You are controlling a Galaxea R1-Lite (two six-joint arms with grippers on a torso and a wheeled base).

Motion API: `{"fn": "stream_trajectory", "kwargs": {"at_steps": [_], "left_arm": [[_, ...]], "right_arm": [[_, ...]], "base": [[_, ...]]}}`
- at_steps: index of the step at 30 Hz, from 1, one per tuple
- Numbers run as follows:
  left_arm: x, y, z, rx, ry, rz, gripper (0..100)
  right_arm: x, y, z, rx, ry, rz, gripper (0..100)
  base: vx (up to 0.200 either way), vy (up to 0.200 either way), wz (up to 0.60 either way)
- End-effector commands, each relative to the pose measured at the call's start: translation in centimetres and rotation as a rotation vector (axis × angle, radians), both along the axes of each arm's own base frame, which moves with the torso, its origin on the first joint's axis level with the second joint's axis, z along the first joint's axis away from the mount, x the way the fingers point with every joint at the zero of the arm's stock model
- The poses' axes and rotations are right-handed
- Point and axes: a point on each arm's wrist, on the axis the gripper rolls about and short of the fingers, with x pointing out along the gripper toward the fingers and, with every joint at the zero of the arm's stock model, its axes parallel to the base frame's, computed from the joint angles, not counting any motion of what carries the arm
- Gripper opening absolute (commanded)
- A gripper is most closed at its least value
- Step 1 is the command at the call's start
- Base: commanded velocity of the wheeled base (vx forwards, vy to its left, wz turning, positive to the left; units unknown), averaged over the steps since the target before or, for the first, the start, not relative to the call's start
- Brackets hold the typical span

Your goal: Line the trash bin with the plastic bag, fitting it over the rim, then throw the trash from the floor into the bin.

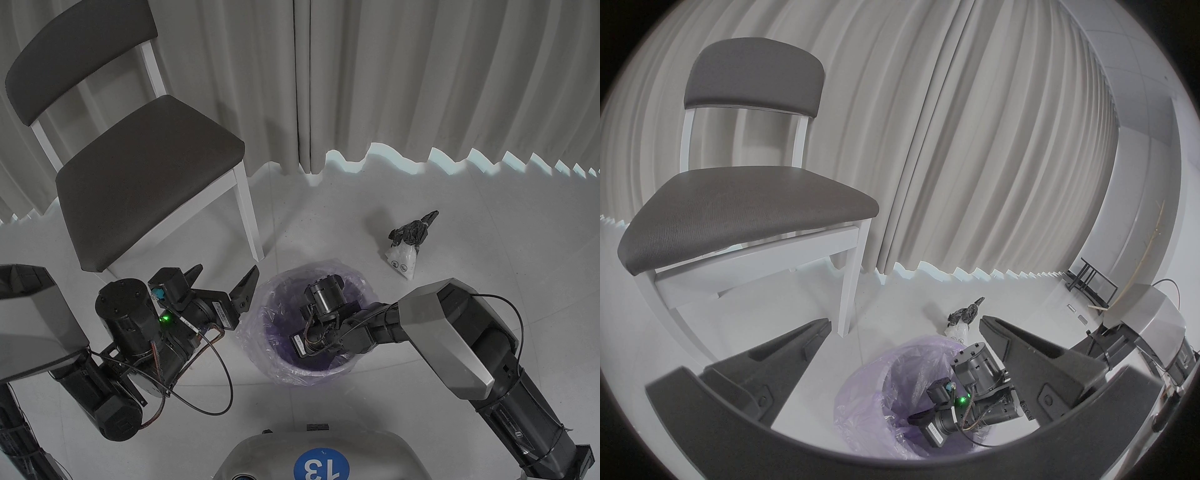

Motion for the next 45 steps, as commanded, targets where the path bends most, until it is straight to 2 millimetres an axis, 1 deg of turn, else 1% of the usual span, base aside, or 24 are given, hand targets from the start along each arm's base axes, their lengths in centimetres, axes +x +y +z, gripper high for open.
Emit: {"fn": "stream_trajectory", "kwargs": {"at_steps": [1, 8, 10, 15, 17, 23, 27, 32, 35, 42, 45], "left_arm": [[0.0, 0.0, 0.1, -0.005, -0.009, 0.001, 100], [-0.1, 0.0, 0.1, -0.004, -0.008, -0.001, 100], [-0.1, 0.0, 0.1, -0.006, -0.011, -0.001, 100], [-0.5, 0.2, 0.1, 0.003, -0.004, -0.005, 100], [-0.7, 0.2, 0.3, 0.000, -0.013, -0.008, 100], [-0.5, 0.3, 0.5, -0.009, -0.016, -0.002, 100], [-0.5, 0.3, 0.5, -0.010, -0.015, -0.002, 100], [-0.5, 0.3, 0.5, -0.011, -0.017, -0.002, 100], [-0.5, 0.3, 0.5, -0.013, -0.018, -0.002, 100], [-0.6, 0.2, 0.4, -0.022, -0.009, -0.004, 100], [-0.6, 0.2, 0.4, -0.023, -0.008, -0.004, 100]], "right_arm": [[0.2, 0.1, 0.1, 0.013, -0.019, -0.002, 0], [0.8, -0.2, 1.3, 0.050, -0.076, -0.015, 0], [1.3, -0.6, 1.5, 0.057, -0.095, -0.030, 0], [1.5, -0.6, 1.9, 0.067, -0.110, -0.034, 0], [1.5, -0.6, 2.0, 0.071, -0.117, -0.033, 0], [1.6, -0.2, 2.7, 0.105, -0.166, -0.029, 0], [1.7, -0.1, 2.9, 0.121, -0.189, -0.030, 0], [1.8, -0.1, 2.3, 0.118, -0.191, -0.030, 0], [2.2, -0.2, 2.3, 0.138, -0.224, -0.033, 0], [2.8, -1.1, 0.4, 0.138, -0.224, -0.047, 0], [2.8, -1.1, 0.2, 0.140, -0.222, -0.045, 0]], "base": [[0.000, 0.000, 0.00], [0.000, 0.000, 0.00], [0.000, 0.000, 0.00], [0.000, 0.000, 0.00], [0.000, 0.000, 0.00], [-0.200, 0.000, 0.00], [0.000, 0.000, 0.00], [0.000, 0.000, 0.00], [0.000, 0.000, 0.00], [0.000, 0.000, 0.00], [0.000, 0.000, 0.00]]}}
